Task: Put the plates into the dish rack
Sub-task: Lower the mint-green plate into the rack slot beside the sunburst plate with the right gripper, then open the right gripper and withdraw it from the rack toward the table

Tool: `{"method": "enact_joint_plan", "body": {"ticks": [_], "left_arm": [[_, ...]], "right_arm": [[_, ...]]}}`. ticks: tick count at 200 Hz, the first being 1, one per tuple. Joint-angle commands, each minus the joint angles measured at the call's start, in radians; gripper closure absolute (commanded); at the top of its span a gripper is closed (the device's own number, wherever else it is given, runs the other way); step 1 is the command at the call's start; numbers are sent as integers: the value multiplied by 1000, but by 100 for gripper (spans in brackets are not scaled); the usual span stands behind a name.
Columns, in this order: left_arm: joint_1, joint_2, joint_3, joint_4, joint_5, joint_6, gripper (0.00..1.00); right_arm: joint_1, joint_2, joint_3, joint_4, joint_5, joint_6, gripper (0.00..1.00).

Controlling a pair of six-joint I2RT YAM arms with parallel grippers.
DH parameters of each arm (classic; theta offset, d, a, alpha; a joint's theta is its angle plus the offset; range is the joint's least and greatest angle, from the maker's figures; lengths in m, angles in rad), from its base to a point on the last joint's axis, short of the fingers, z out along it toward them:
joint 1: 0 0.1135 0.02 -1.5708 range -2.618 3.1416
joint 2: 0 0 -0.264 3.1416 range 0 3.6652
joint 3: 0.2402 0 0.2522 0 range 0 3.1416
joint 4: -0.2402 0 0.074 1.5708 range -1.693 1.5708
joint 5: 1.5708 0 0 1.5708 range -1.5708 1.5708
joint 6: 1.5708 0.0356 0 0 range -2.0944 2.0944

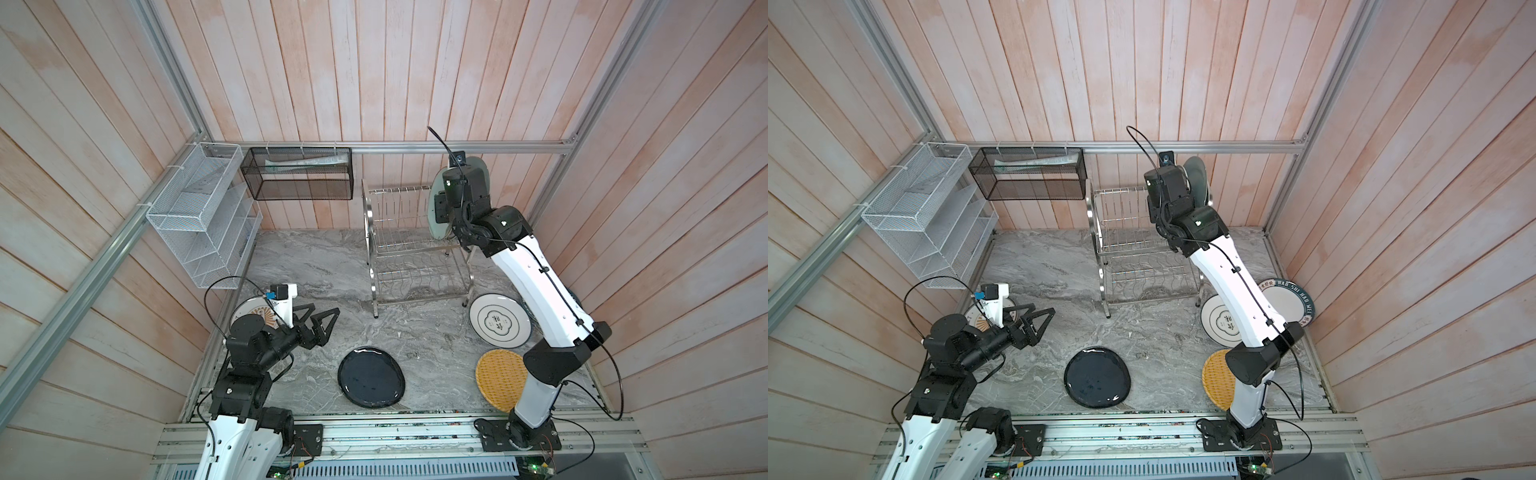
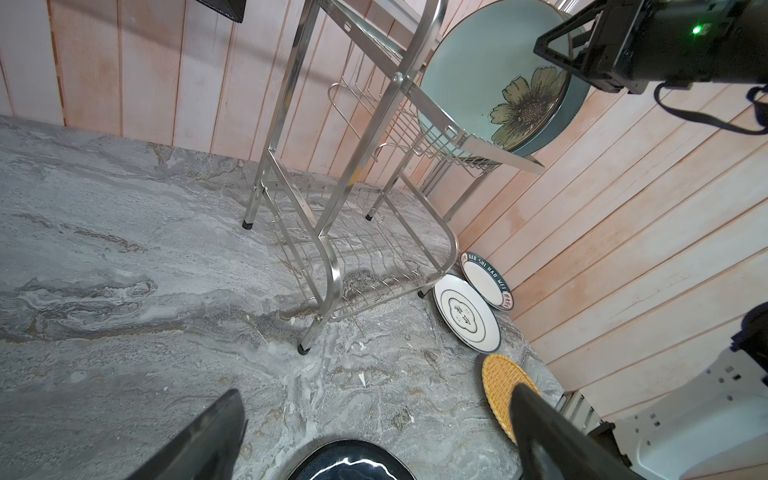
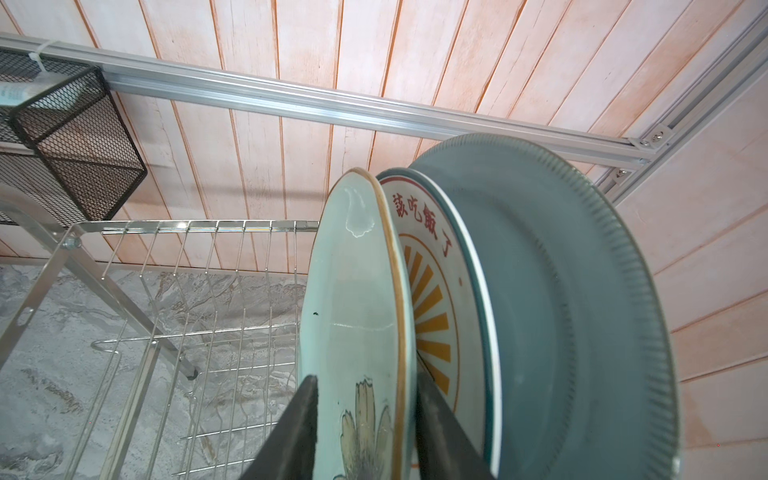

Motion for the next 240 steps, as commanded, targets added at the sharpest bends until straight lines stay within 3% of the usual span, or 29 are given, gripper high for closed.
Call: {"method": "enact_joint_plan", "body": {"ticks": [1, 88, 148, 177, 209, 240], "left_arm": [[3, 1, -12, 24, 19, 2, 0], [3, 12, -12, 19, 13, 1, 0], [3, 25, -12, 15, 1, -1, 0], [-1, 35, -9, 5, -22, -9, 0], [-55, 31, -6, -26, -146, -46, 0], [-63, 33, -39, -80, -275, -225, 0]], "right_arm": [[0, -22, -19, 6, -13, 0, 60], [1, -89, -19, 29, -95, 3, 43], [30, -161, -58, 44, -86, 2, 34], [69, -315, -265, 170, -122, 0, 25], [77, -532, -567, 308, -207, 36, 14], [98, -695, -819, 411, -287, 73, 8]]}}
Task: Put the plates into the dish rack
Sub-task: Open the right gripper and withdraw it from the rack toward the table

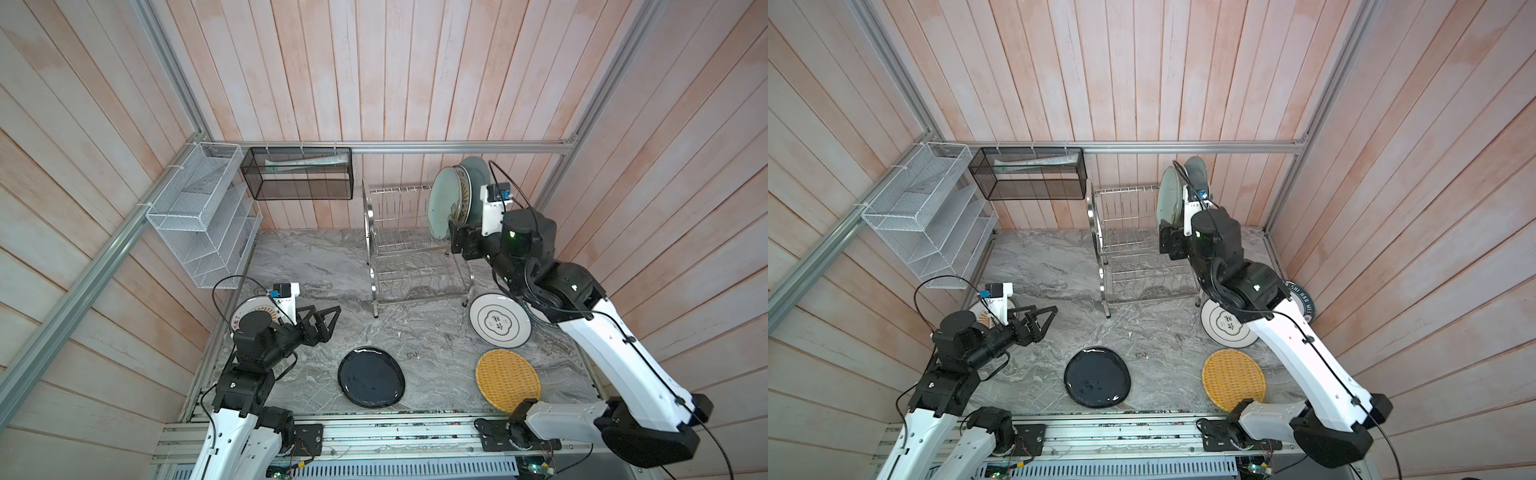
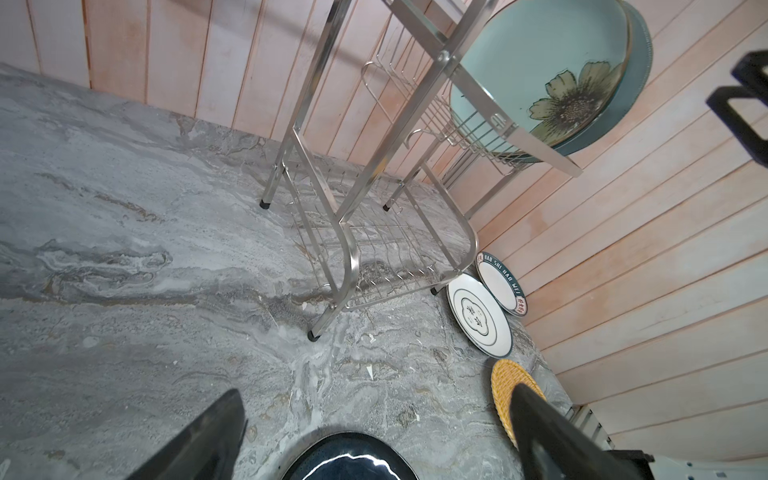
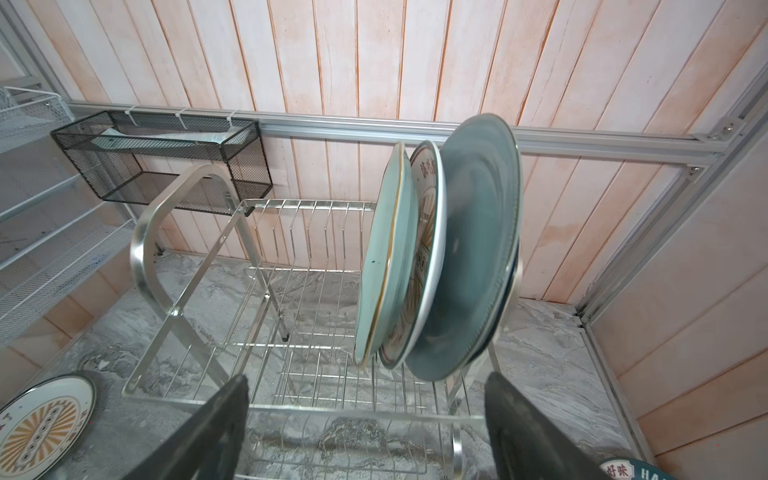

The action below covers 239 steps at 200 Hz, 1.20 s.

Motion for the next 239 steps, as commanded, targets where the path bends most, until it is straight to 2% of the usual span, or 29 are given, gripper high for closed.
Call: {"method": "enact_joint_plan", "body": {"ticks": [1, 25, 42, 61, 94, 130, 171, 198, 239], "left_arm": [[-2, -3, -37, -58, -142, -150, 0], [10, 0, -79, -133, -263, -332, 0], [47, -20, -121, -158, -298, -459, 0], [114, -52, -190, -164, -281, -617, 0], [219, -110, -311, -126, -260, -796, 0], [287, -200, -355, -186, -388, -899, 0], [384, -258, -465, -48, -363, -989, 7], [445, -177, -509, 66, -333, -1009, 10], [537, 22, -575, 351, -251, -1029, 16]], "right_arm": [[21, -90, -152, 136, -90, 42, 8], [64, -161, -322, 225, -116, 52, 5], [96, -188, -445, 307, -143, 62, 2], [116, -201, -562, 402, -208, 78, 2], [134, -201, -758, 610, -320, 119, 2], [164, -132, -887, 766, -362, 108, 2], [176, -49, -967, 886, -438, 107, 2], [182, -11, -981, 899, -436, 84, 2], [182, 28, -1018, 970, -454, 84, 2]]}}
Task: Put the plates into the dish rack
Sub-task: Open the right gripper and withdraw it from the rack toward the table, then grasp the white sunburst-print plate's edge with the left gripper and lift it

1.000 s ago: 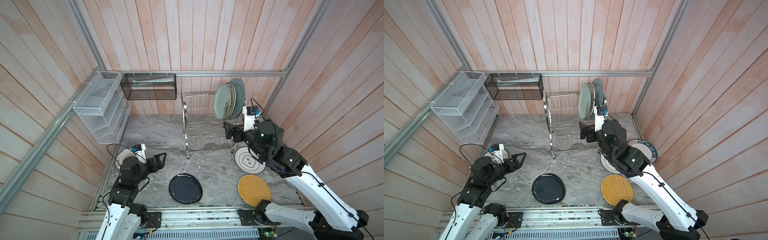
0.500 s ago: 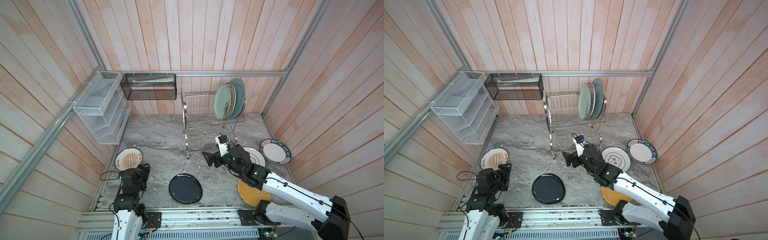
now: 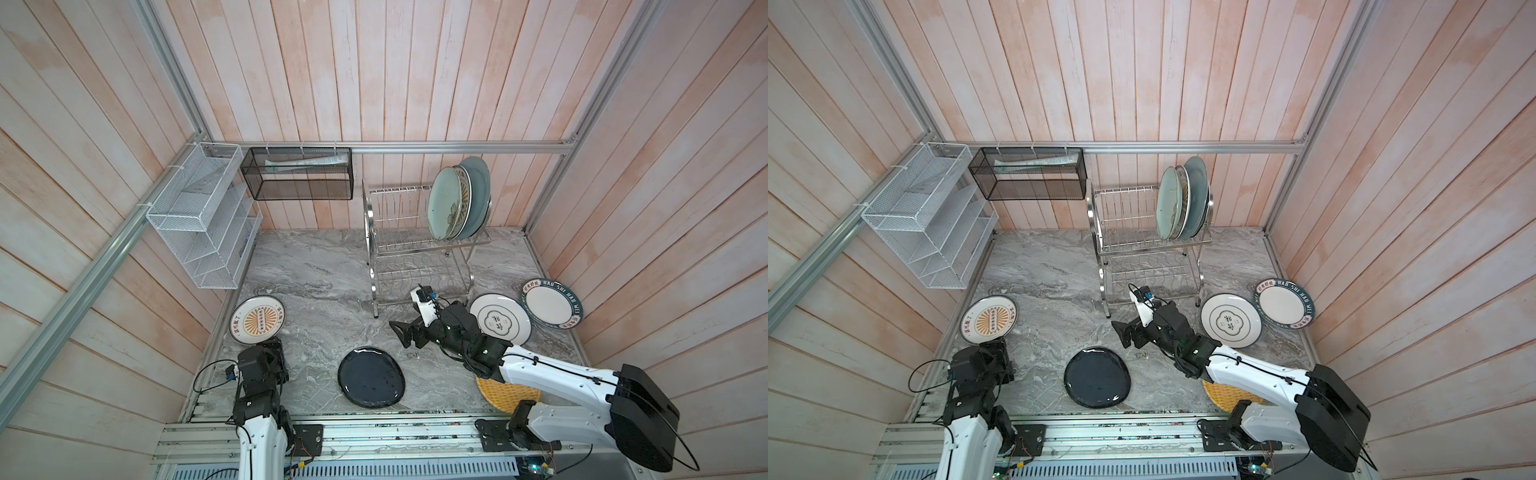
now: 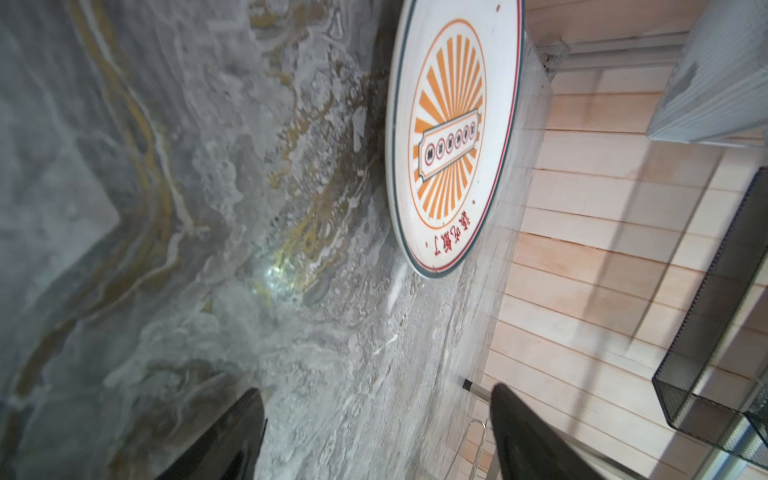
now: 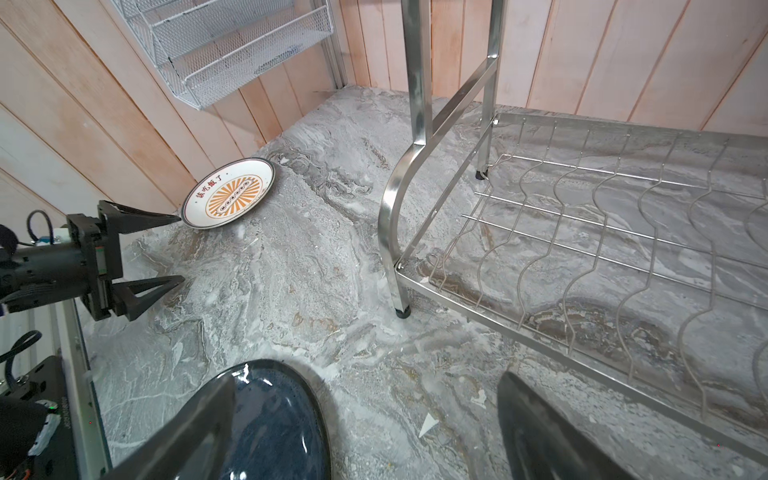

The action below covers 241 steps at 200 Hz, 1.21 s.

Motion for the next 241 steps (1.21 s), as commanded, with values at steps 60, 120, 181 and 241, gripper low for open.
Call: {"method": "enact_joint_plan", "body": {"ticks": [60, 120, 181, 241], "left_arm": [[174, 350, -57, 451, 122, 12, 24], [192, 601, 0, 572, 135, 41, 32], [208, 875, 27, 765, 169, 29, 50], [238, 962, 56, 849, 200, 73, 90]], "right_arm": [[5, 30, 1, 39, 8, -37, 2], [6, 19, -4, 41, 27, -36, 2], [5, 30, 0, 39, 28, -47, 2], [7, 14, -8, 46, 15, -44, 2]]}}
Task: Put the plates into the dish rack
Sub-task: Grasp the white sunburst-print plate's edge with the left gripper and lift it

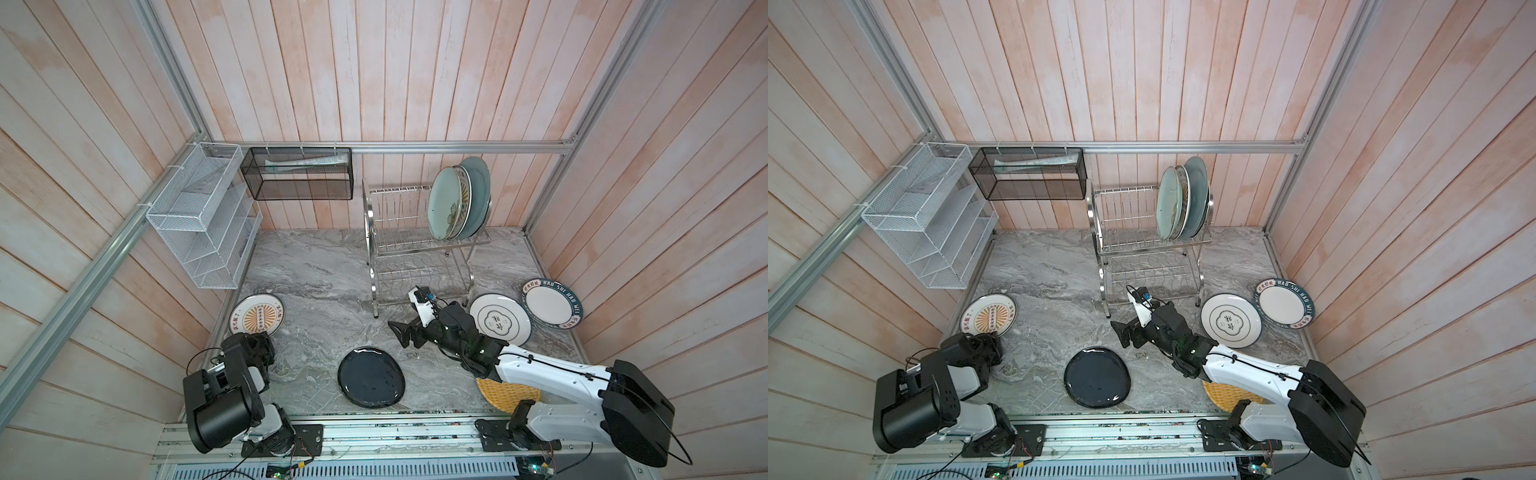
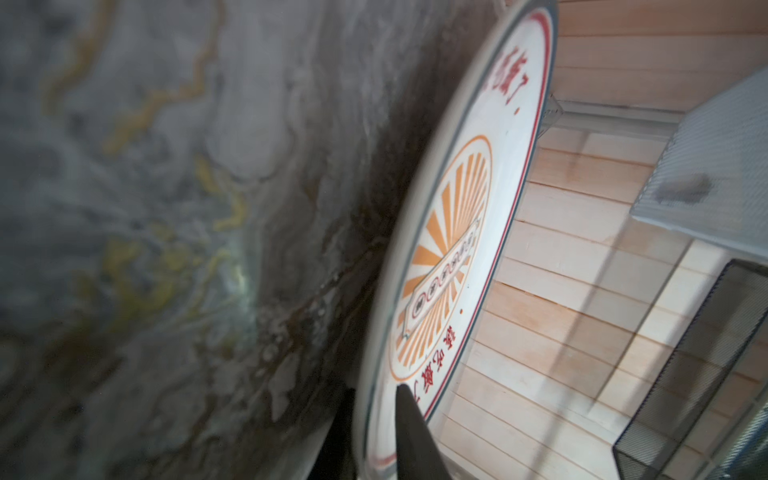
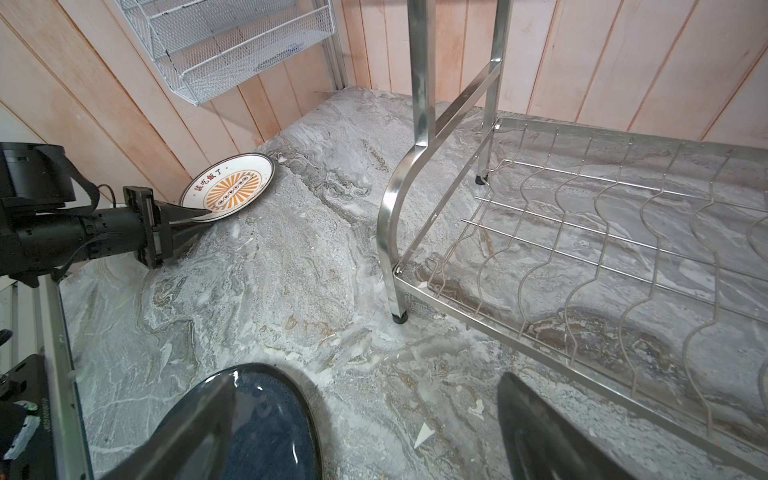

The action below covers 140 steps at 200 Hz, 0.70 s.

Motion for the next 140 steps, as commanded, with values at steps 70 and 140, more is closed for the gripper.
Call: {"method": "enact_joint_plan", "body": {"ticks": [70, 140], "left_arm": [[13, -219, 52, -252, 163, 266, 100], [-34, -353, 113, -317, 433, 389, 100]], "right_arm": [[7, -8, -2, 8, 7, -10, 2], [7, -21, -13, 17, 40, -2, 2]]}}
